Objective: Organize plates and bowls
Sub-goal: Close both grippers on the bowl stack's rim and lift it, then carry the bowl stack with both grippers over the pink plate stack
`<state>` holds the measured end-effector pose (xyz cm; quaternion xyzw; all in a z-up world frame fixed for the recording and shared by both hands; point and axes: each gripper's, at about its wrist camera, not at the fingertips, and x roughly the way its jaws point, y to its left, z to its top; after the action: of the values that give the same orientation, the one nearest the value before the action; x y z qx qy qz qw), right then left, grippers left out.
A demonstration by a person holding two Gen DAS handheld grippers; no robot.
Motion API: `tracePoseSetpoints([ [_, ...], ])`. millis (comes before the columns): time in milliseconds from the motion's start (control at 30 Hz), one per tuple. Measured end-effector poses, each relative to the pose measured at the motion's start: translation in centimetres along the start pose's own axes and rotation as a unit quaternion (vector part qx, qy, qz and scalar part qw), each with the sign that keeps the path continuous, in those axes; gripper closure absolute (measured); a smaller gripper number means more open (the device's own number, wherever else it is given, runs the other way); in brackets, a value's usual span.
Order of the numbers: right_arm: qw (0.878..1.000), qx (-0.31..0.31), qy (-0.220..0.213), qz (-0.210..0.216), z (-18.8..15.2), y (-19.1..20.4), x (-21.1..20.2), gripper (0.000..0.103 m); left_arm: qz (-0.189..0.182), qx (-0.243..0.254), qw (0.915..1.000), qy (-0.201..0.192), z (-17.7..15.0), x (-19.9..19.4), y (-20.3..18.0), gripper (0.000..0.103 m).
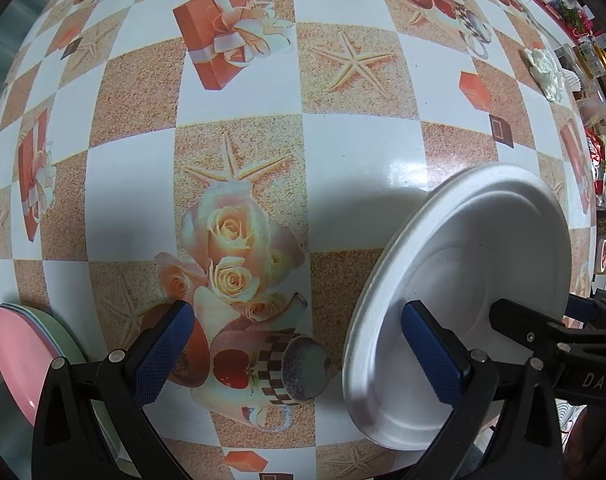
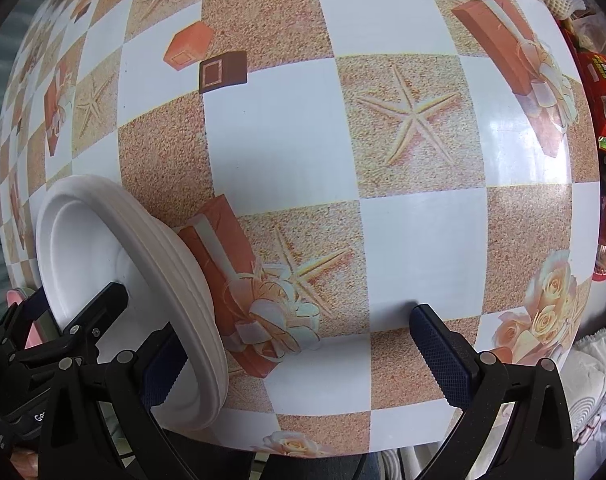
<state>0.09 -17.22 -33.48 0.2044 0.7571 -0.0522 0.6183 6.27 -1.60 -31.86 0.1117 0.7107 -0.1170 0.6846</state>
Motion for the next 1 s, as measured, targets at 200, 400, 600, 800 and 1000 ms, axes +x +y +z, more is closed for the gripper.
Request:
tracePoseSetpoints([
  [200,1.000,0.013,-0.007,0.006,-0.8,0.1,-0.3,0.008,0.005,0.034,0.9994,-0.001,-0.1,-0.8,-1.1,0.012],
  [400,0.999,-0.017,-0.015,0.028,-1.2,1.4,-1.2,0.044,-0.011,0.063,0.9980,-0.001,-0.5,-1.6,-2.6,0.041],
  [600,0.998,-0.035,-0.002,0.056,-1.9,3.1,-1.0,0.076,-0.021,0.079,0.9967,0.004,-0.9,-2.0,-3.7,0.065],
  [800,0.997,-0.037,0.009,0.061,-2.8,3.2,-0.7,0.076,-0.016,0.080,0.9966,0.000,-2.4,-1.9,-4.6,0.066],
  [1000,0.997,-0.050,0.016,0.064,-4.9,4.5,0.1,0.076,-0.012,0.060,0.9981,0.003,-6.5,-1.7,-3.1,0.066],
])
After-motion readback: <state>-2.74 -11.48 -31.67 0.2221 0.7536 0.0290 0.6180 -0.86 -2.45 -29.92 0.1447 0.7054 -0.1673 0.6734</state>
